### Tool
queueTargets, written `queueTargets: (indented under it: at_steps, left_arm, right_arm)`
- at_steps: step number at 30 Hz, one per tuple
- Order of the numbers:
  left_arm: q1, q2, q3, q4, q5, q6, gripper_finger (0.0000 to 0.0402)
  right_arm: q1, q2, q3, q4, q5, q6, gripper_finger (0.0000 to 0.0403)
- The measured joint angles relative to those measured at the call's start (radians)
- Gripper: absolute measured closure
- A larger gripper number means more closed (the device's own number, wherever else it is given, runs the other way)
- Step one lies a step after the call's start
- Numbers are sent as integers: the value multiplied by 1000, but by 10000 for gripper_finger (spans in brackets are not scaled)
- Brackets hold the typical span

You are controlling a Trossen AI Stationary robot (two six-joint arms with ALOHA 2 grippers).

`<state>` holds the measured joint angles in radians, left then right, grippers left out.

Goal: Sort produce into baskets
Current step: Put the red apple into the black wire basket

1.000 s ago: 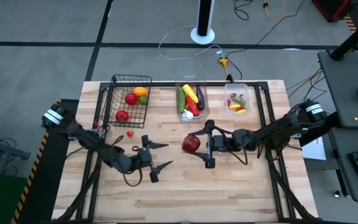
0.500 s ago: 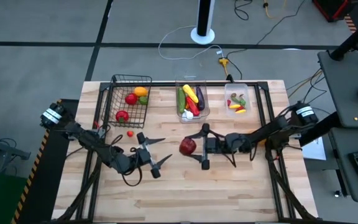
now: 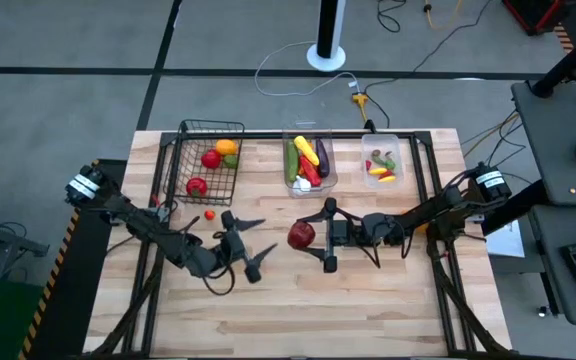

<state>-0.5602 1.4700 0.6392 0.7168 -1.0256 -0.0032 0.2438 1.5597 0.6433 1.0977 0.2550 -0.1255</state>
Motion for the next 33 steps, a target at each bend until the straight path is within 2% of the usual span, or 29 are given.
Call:
queueTargets:
  at_steps: [2, 4, 6, 10, 12, 17, 21, 33]
  left_arm:
    - [0, 0, 0, -2, 10, -18, 88]
    - [-2, 0, 0, 0, 74, 0, 88]
    - [-2, 0, 1, -1, 95, 19, 88]
    - [18, 8, 2, 23, 130, 9, 88]
    - [32, 27, 2, 55, 157, 6, 88]
    - [67, 125, 5, 245, 308, 32, 88]
    - [75, 193, 19, 363, 312, 75, 88]
    - [92, 239, 79, 394, 323, 123, 89]
  right_arm:
    - [0, 0, 1, 0, -1, 1, 85]
    - [0, 0, 1, 0, -1, 0, 85]
    - [0, 0, 1, 0, -5, -2, 85]
    - [0, 0, 2, 19, -60, -16, 85]
    - [0, 0, 11, 20, -65, -32, 85]
    - [-1, 0, 38, 15, -90, -61, 85]
    - [0, 2, 49, 14, -142, -77, 85]
    - [0, 2, 51, 15, -156, -125, 85]
